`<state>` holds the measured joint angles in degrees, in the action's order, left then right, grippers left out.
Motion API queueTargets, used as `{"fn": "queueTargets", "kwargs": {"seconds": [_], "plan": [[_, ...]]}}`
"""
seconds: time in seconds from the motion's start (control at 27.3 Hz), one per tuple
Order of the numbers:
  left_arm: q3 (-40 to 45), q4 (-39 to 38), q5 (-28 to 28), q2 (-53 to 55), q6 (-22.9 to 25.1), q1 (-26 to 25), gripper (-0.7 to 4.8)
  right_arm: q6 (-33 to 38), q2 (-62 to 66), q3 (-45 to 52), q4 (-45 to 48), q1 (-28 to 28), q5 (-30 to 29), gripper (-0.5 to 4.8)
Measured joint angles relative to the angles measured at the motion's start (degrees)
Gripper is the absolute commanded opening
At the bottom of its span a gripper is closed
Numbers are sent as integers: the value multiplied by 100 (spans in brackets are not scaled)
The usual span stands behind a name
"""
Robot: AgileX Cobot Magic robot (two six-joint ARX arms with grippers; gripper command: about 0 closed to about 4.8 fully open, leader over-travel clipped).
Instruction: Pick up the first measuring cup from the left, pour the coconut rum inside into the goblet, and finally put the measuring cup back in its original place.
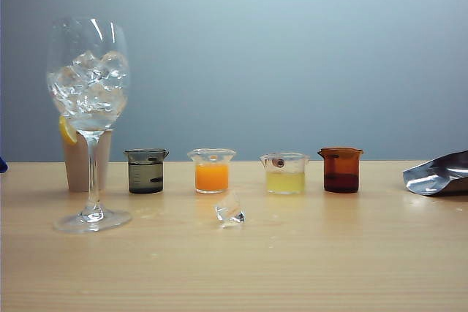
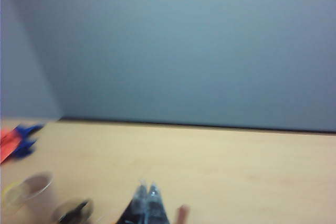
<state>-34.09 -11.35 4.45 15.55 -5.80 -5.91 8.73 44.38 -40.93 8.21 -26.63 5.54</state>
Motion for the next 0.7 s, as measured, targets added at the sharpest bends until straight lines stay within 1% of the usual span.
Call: {"fn": "queueTargets", "kwargs": {"seconds": [0.04, 0.15, 0.26, 0.33, 0.48, 0.55, 0.62, 0.7], "plan": [[-223, -26, 83, 223, 129, 0, -6, 0, 162, 4, 85, -243, 111, -9], [-850, -35, 319, 831, 271, 0, -6, 2, 776, -13, 507, -750, 205, -9], [-1174, -33, 463, 1150, 306, -2, -6, 2, 1403, 2, 675, -1102, 195, -9], [-1331, -63, 623, 1272, 345, 0, -6, 2, 1801, 0, 1008, -1283, 109, -9], [-1464, -55, 1084, 1427, 378, 0, -6, 2, 2551, -7, 1635, -1397, -280, -9], [-1464, -81, 1423, 1495, 507, 0, -6, 4, 2870, -7, 1943, -1381, -417, -9], [-1467, -210, 1786, 1589, 621, 0, -6, 7, 3209, -7, 2251, -1373, -483, -9], [-1467, -450, 2011, 1646, 645, 7, -6, 7, 3571, -7, 2533, -1381, -546, -9]]}}
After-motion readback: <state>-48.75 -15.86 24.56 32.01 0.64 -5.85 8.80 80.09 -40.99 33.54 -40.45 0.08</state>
